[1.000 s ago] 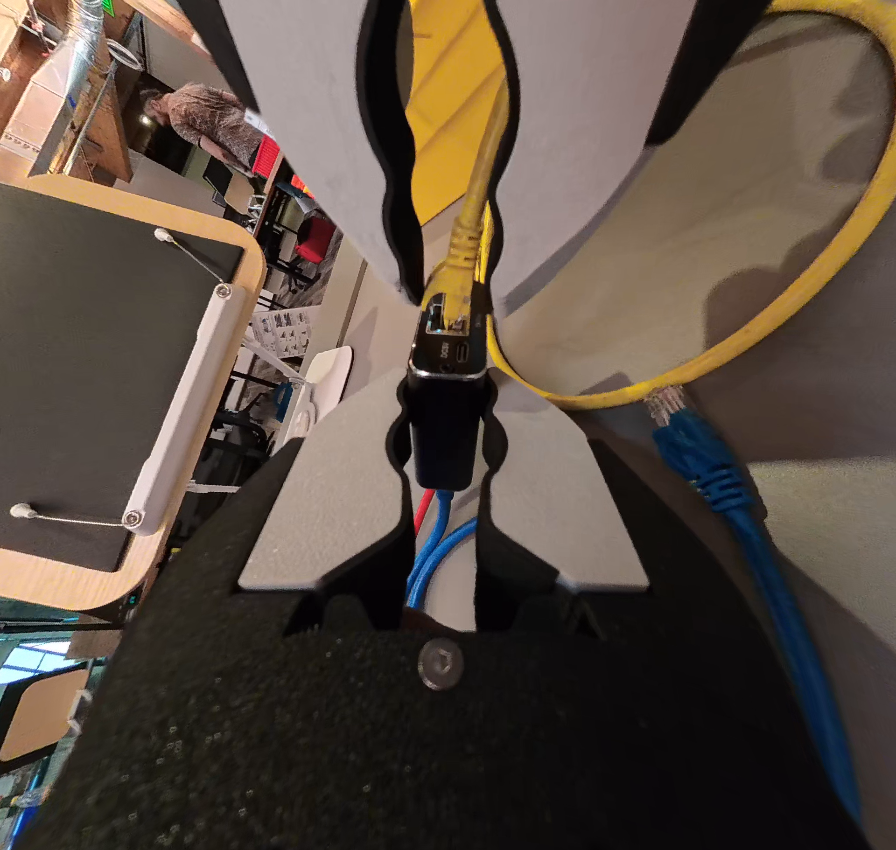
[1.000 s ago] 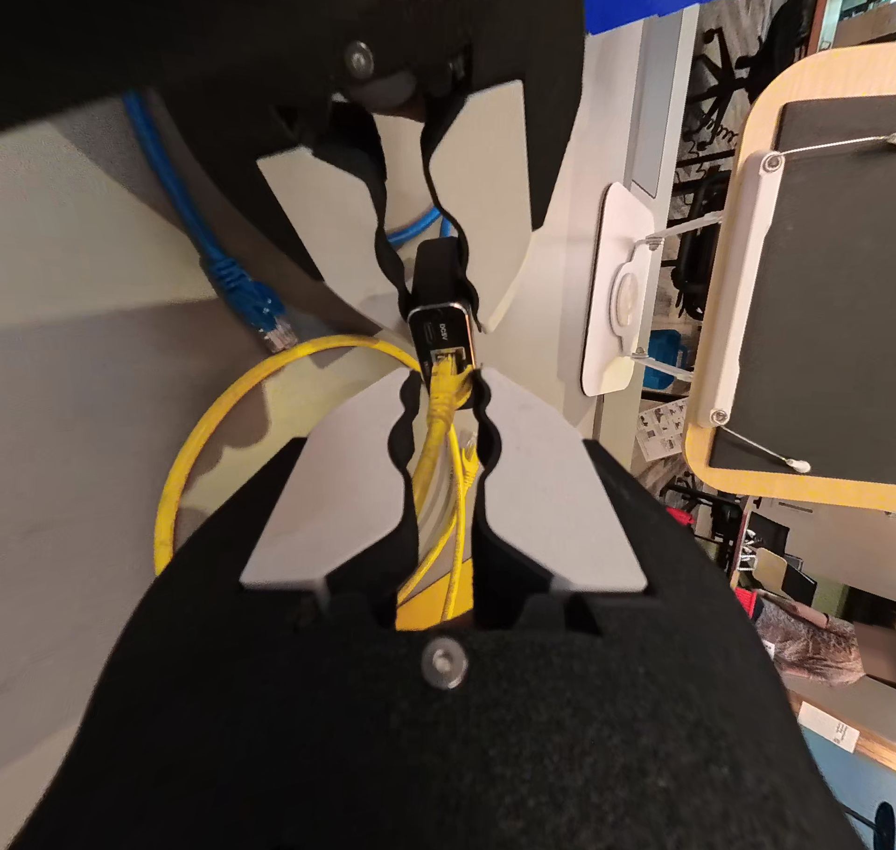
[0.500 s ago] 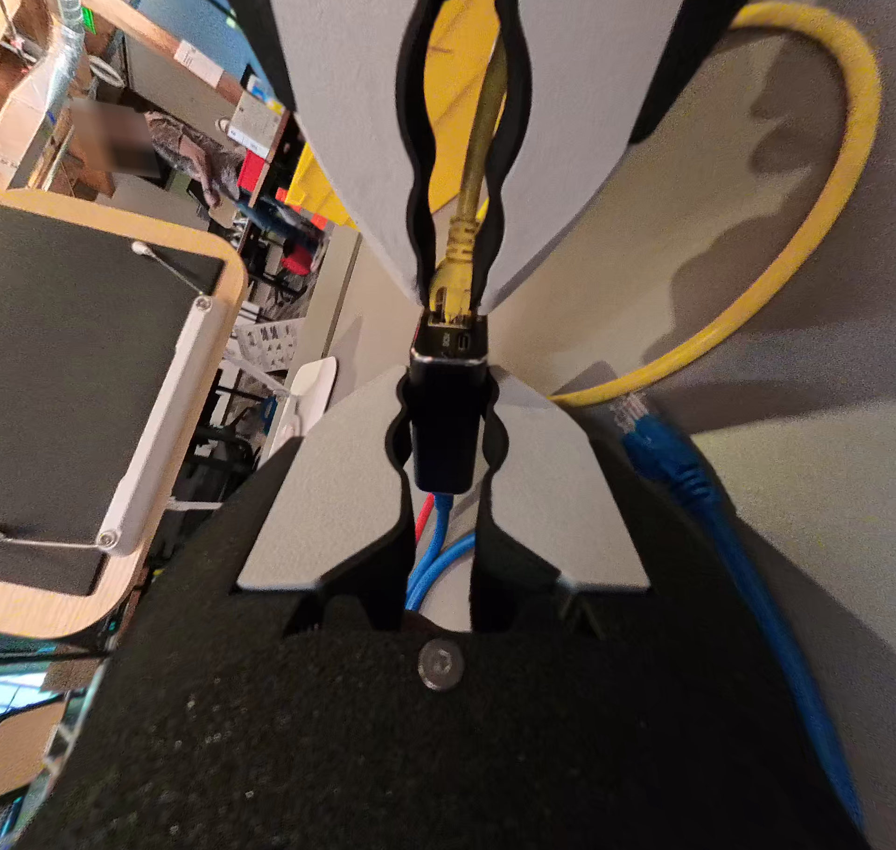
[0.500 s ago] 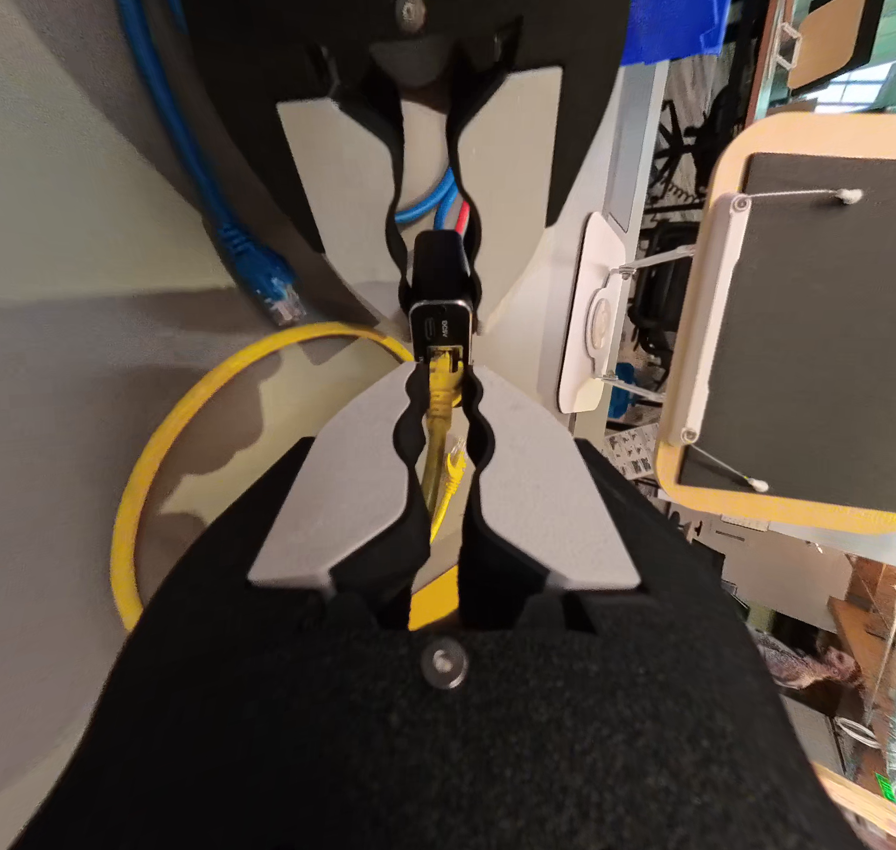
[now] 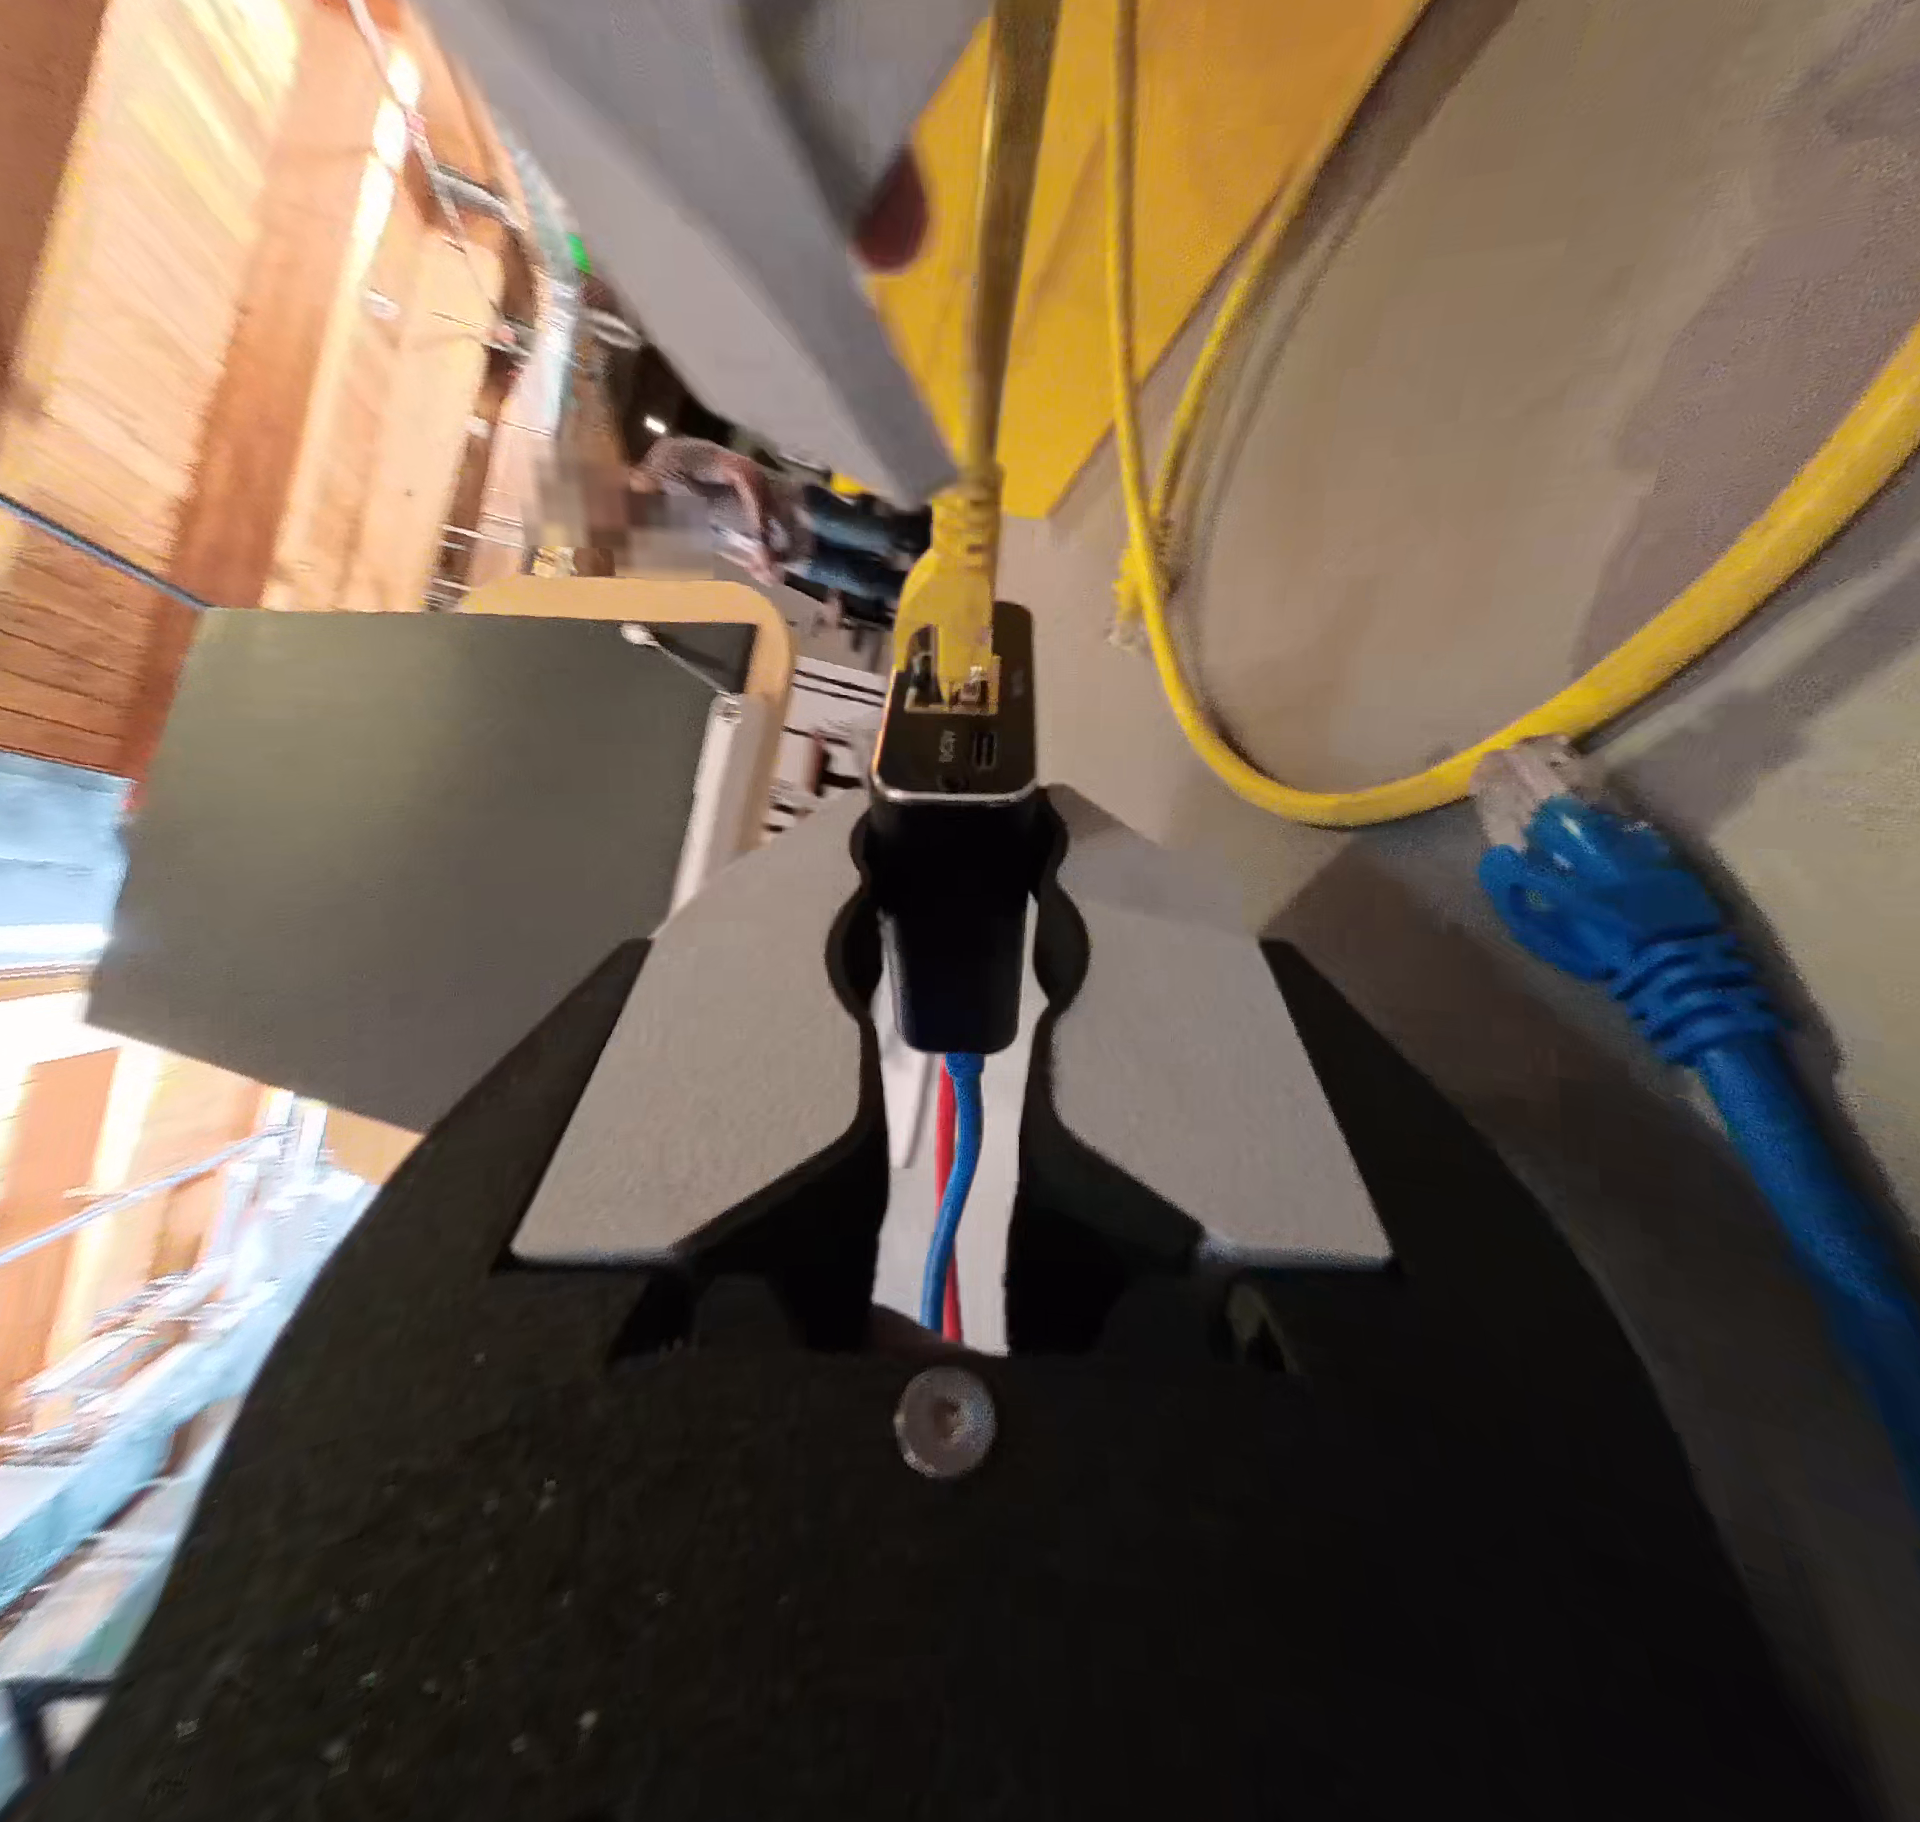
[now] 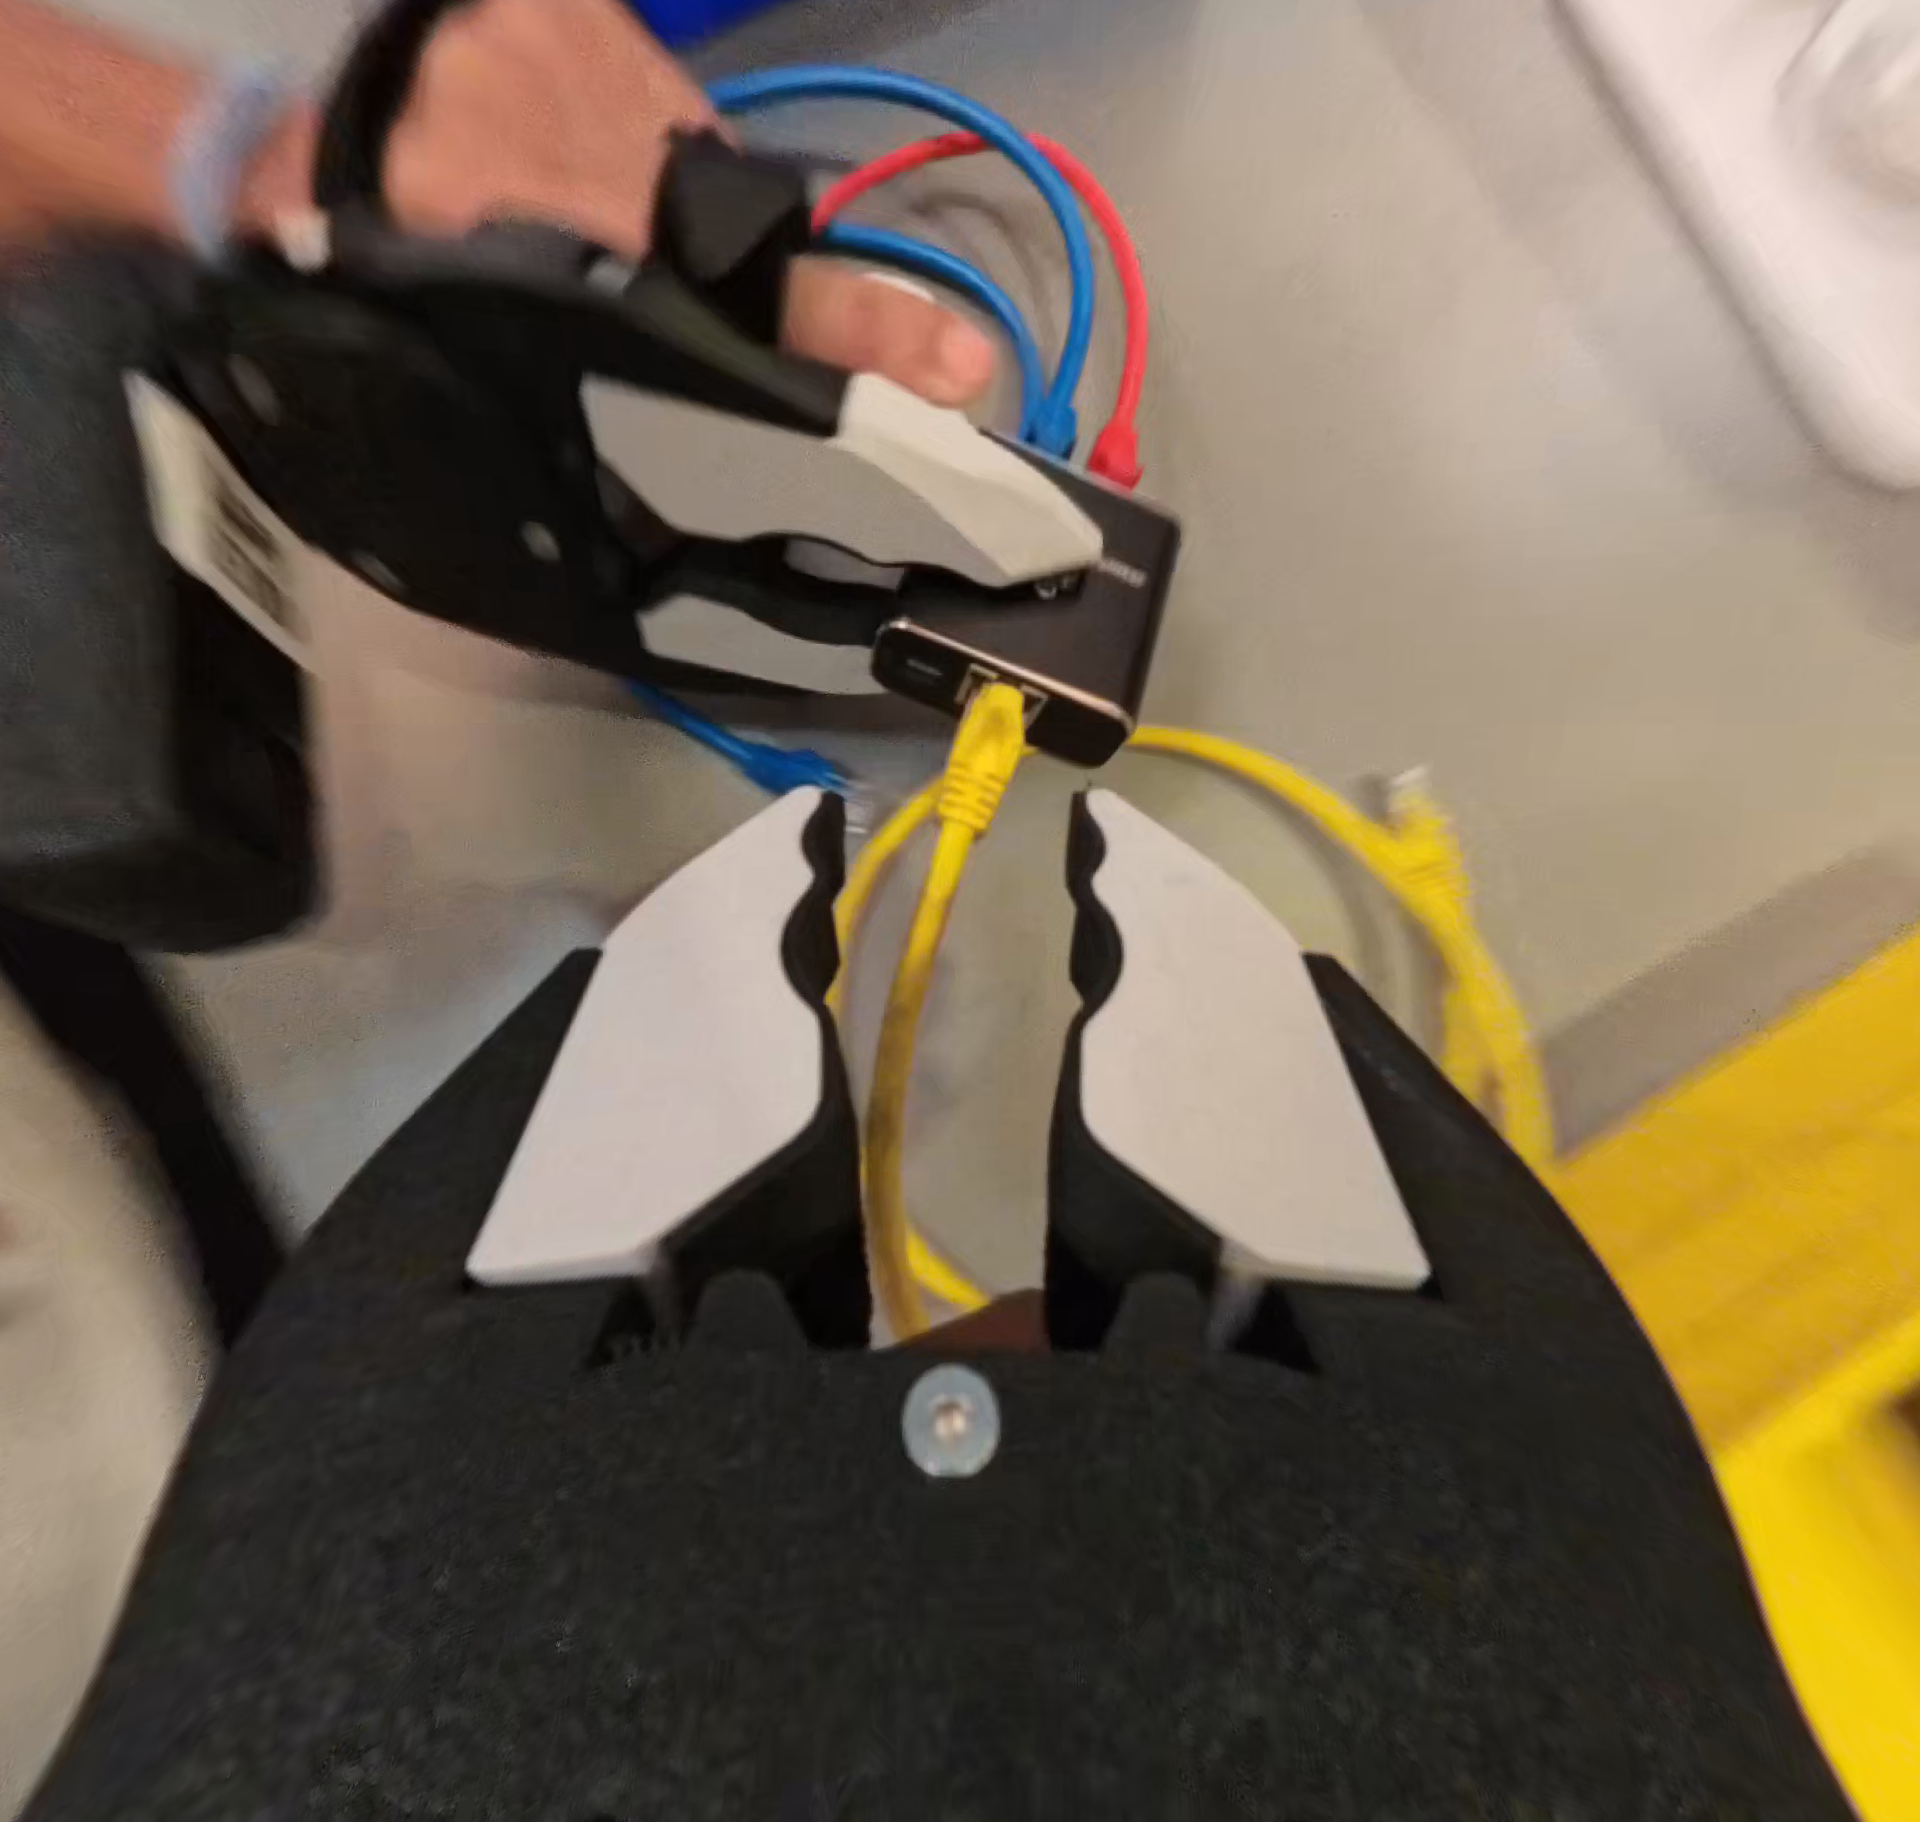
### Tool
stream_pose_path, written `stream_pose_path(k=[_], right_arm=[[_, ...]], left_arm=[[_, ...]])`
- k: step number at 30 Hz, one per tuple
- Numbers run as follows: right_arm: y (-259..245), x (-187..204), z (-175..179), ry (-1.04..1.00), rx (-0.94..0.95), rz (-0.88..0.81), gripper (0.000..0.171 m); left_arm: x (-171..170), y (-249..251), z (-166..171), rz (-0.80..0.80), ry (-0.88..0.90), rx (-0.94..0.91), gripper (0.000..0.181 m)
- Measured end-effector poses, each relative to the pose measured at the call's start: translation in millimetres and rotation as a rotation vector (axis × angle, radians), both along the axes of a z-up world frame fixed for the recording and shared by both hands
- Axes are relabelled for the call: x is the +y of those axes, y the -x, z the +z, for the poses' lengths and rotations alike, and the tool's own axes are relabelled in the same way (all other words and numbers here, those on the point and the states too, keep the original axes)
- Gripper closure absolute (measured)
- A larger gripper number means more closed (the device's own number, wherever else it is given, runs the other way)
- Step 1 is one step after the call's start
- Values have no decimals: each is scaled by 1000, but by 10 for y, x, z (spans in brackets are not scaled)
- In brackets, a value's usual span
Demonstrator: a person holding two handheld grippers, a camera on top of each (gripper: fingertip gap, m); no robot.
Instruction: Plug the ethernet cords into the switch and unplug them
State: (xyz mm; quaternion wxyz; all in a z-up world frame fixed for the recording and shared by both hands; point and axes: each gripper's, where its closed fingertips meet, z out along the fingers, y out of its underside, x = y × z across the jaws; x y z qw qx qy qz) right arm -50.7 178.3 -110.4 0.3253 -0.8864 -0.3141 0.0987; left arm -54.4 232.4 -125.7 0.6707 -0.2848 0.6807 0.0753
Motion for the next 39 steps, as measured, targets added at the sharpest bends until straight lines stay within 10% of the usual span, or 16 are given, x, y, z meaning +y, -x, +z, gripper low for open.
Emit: stream_pose_path(k=[5,12,39], right_arm=[[184,-63,145,529,755,-171,129],[251,-18,175,592,1076,-208,152],[262,51,187,411,1196,-319,157]], left_arm=[[-139,46,278,-31,-198,-116,157],[-110,79,331,-18,-245,-134,157],[-72,119,421,32,-359,-151,157]])
